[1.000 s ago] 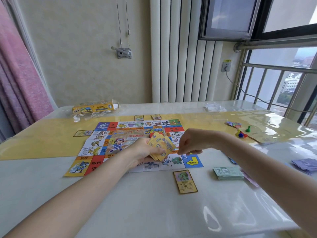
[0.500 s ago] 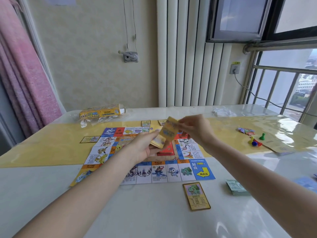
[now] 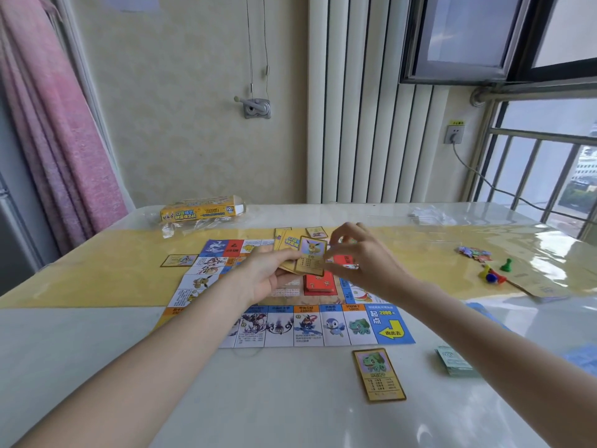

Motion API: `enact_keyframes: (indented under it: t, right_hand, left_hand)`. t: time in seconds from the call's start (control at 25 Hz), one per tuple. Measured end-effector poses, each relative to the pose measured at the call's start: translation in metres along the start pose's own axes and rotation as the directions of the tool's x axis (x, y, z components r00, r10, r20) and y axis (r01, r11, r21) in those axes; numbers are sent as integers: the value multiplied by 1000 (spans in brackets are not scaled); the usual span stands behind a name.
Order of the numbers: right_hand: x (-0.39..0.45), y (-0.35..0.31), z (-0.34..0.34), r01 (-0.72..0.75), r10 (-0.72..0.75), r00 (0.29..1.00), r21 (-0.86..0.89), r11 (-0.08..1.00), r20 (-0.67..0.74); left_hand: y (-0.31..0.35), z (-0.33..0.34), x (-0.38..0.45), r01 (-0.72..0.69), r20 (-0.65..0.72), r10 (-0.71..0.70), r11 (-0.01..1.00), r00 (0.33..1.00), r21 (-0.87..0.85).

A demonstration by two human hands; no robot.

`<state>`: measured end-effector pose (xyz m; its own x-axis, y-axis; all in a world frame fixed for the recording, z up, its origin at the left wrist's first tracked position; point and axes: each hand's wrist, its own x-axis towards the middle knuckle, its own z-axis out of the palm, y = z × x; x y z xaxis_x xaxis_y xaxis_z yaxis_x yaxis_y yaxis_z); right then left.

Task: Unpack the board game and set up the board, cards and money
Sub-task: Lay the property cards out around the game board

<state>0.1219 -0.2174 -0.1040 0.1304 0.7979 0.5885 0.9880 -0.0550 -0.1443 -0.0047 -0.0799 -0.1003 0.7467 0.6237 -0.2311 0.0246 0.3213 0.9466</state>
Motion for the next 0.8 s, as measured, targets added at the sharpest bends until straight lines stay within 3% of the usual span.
enact_keyframes:
  t: [0.12,0.2,0.28,0.44,0.6,0.8]
  right_hand:
    - [12,-2,-7,-296,310,949,190,936,-50]
    - [17,-6,-7,-413,424,904,384,826,61]
    - [19,-9,-8,-496,479,859,519,696,179]
    - [20,-17,-14,-551,473,833,506,663,287]
    - [27,-22,-16,-599,575,776,588,543,260]
    - [51,-39,-3,-599,562,780,592,539,277]
  left_hand:
    - [2,-1,-1,-16,21,16,999,1000,29]
    - [1,2,-3,-37,56,33,997,998,68]
    - [2,1,-8,-62,135,48,993,990,103]
    - [8,-11,-20,-60,275,9,983,961,175]
    - [20,-33,-24,-95,160,68,982,985,164]
    - [36,-72,-20,-138,-15,140,985,990,106]
